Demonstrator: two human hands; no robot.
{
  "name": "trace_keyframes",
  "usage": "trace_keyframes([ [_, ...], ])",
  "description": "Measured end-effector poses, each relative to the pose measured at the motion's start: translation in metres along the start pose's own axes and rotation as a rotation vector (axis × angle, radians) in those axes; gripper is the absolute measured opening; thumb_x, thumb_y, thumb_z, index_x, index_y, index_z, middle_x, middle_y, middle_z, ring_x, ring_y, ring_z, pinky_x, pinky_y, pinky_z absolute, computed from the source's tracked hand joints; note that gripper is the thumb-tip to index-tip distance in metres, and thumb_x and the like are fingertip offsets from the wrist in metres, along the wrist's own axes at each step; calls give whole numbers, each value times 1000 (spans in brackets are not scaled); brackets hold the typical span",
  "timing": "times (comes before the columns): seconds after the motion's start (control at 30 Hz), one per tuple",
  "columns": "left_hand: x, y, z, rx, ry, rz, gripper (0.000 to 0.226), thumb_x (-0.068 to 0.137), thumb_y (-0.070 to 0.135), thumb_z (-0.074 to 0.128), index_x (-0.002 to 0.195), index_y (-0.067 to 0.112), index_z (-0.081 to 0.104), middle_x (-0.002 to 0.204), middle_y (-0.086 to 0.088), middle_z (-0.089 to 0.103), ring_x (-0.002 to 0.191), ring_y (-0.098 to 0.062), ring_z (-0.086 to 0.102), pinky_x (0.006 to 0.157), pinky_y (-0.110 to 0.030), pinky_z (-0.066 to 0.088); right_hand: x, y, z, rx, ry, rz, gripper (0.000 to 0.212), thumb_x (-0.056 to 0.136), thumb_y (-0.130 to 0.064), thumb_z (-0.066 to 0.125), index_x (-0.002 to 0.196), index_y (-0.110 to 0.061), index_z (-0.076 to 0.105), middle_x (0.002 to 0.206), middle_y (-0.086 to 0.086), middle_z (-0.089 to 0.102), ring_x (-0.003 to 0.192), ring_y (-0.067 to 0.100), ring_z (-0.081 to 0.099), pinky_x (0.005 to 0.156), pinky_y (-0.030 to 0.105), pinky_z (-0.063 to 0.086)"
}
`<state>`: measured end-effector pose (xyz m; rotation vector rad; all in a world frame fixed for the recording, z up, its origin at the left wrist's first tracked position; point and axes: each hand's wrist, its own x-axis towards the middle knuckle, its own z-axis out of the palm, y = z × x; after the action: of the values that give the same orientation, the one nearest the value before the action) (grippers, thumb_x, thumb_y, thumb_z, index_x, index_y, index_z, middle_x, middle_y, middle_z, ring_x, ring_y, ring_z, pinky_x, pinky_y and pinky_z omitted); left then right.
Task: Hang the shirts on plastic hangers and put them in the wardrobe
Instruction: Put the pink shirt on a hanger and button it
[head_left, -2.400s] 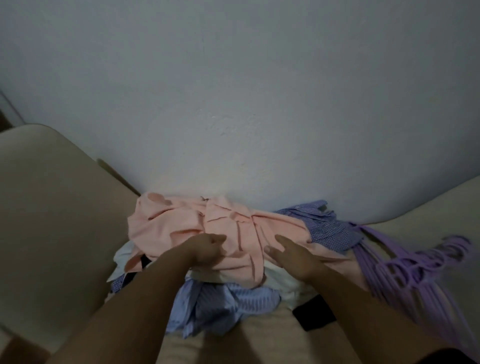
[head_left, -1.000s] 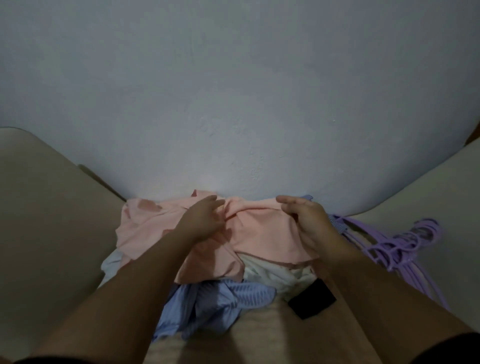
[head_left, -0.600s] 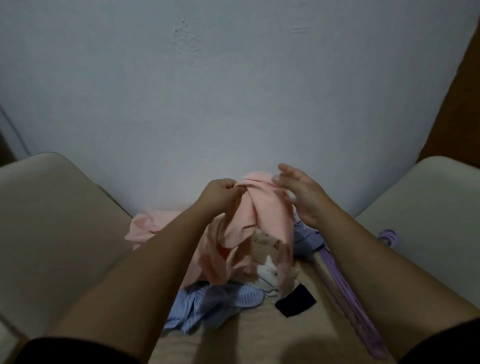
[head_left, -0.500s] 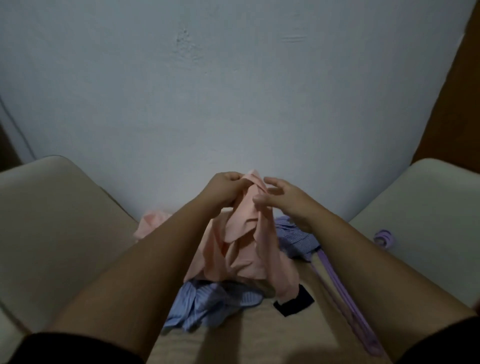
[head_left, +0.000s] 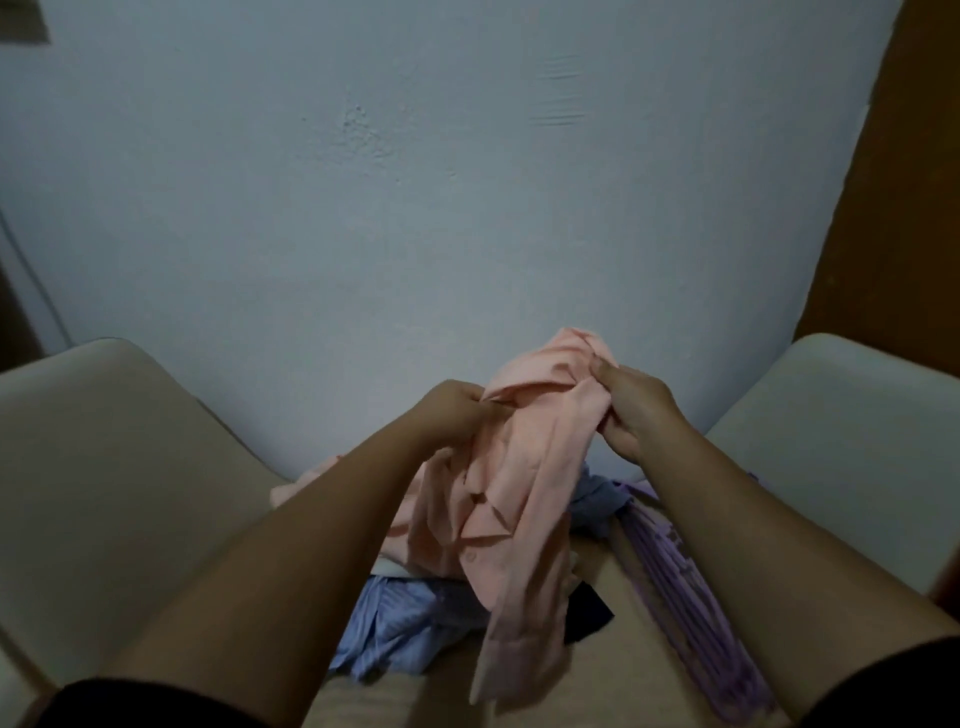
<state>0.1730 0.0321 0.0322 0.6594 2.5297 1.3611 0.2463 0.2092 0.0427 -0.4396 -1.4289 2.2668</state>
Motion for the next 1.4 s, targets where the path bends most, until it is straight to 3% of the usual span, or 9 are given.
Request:
trace_keyframes([
  [0.13,14,4,-2,-176,61,-133,28,85,33,69,84,5,67,80,-13,64,72,-24,59,67,-31,46,-4,7,-13,-664,68,-372,63,83,-29,70,138,-16,41,135,8,46,119,21,47,97,31,40],
  [0.33,26,13,3,-216,93,-219,36,87,33,67,105,2,65,102,-17,69,93,-35,66,88,-48,55,-29,36,-14,-1061,-465,-440,85,64,-32,84,134,-39,37,124,-8,40,107,8,43,86,21,38],
  [0.47,32,5,-1,-115,157,-221,43,86,40,66,106,1,65,104,-18,67,93,-34,65,84,-39,54,-16,34,-14,-822,-263,-433,33,84,-9,63,108,-30,55,94,-4,59,78,11,56,66,21,43],
  [0.6,29,1,-3,21,225,-114,53,87,44,63,125,6,60,126,-11,60,109,-27,59,88,-32,46,-4,10,-14,-608,-85,-386,17,84,-2,61,86,-18,68,74,-3,64,62,5,58,53,12,46],
  [0.83,1,36,21,7,-107,150,40,78,47,73,95,11,68,96,-4,69,83,-15,63,69,-28,48,-1,-14,-6,-556,-22,-335,27,88,-26,64,63,-16,61,49,-8,54,47,7,45,44,16,34],
  [1.07,4,28,47,182,-147,143,30,86,40,67,84,10,62,86,-8,59,77,-20,53,66,-29,41,-2,-38,-15,-504,149,-391,37,92,-33,57,61,-16,45,66,10,42,65,18,39,59,28,28],
  [1.17,3,25,37,-99,-77,81,48,77,56,69,77,8,63,78,-13,61,72,-21,53,65,-31,40,2,-39,-32,-775,152,-488,13,92,-24,57,92,-14,65,87,9,62,78,19,52,66,26,38],
  [1.27,4,29,26,-304,36,41,57,72,64,68,77,7,68,90,-20,72,81,-28,64,74,-43,52,0,-23,-50,-1174,85,-707,52,83,-18,66,132,-21,49,119,10,56,104,25,52,90,35,41],
  [1.4,10,38,13,-403,82,25,35,90,42,61,81,9,69,96,-18,72,94,-36,66,91,-49,51,-16,1,-57,-1501,-116,-1264,78,70,-31,74,137,-36,35,129,10,49,118,27,43,91,39,34],
])
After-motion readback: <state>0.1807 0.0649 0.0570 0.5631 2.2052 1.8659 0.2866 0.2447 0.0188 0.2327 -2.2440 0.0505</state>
